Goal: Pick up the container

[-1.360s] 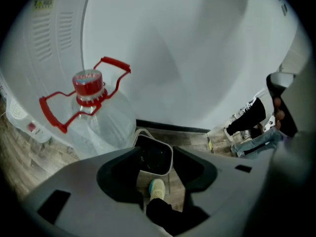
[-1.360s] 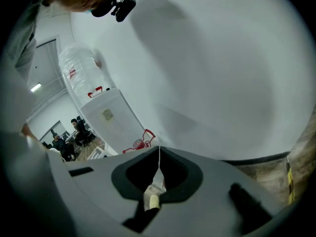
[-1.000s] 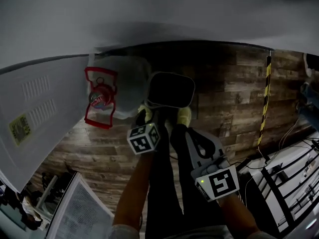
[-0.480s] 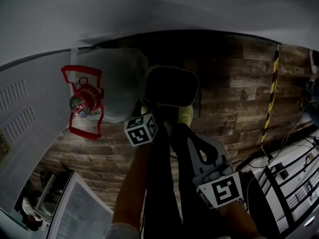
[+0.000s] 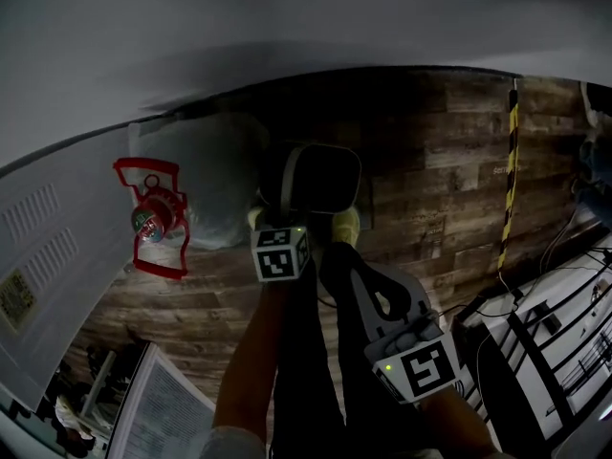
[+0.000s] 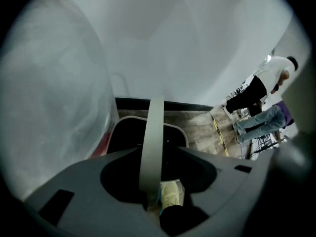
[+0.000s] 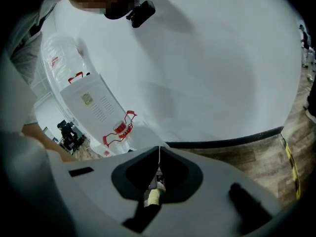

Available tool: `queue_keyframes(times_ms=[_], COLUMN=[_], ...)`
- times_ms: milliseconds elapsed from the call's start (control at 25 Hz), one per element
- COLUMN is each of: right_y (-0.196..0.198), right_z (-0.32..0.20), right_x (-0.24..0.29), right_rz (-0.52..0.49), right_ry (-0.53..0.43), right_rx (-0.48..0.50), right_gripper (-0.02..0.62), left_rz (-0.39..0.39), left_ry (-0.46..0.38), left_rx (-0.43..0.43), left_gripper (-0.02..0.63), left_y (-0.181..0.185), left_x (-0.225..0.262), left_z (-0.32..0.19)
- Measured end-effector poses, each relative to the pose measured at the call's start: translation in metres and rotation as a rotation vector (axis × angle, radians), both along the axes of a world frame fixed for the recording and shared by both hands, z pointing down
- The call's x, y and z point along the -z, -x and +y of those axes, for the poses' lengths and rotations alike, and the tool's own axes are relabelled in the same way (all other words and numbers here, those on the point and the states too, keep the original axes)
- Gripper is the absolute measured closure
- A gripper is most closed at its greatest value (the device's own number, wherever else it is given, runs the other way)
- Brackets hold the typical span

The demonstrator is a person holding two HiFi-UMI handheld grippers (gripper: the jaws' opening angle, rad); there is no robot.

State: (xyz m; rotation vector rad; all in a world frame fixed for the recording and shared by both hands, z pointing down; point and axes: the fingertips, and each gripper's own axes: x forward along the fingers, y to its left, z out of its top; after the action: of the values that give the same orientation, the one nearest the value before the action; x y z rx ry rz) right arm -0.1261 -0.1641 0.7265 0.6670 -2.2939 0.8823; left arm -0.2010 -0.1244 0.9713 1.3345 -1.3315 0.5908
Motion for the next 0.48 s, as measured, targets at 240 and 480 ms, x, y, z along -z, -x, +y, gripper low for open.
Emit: queue_keyframes(times_ms=[240,480], right_y=[-0.022,-0.025], right_z=[-0.002,-0.014], right_x=[-0.005,0.012], right_rz=[0.018,-0.010], right_ry=[0.014,0.007], right_rx=[-0.022,-0.060], right_gripper=[0.571,0.569], left_rz=[0.159,0.151], left_ry=[0.049,0.117], left_rx=[-0.059,-0.125], left_gripper=[0.501,0.591], left_y=[-0.023,-0.039], left_x=[-0.015,-0.004], left_z=[-0.036,-0.031])
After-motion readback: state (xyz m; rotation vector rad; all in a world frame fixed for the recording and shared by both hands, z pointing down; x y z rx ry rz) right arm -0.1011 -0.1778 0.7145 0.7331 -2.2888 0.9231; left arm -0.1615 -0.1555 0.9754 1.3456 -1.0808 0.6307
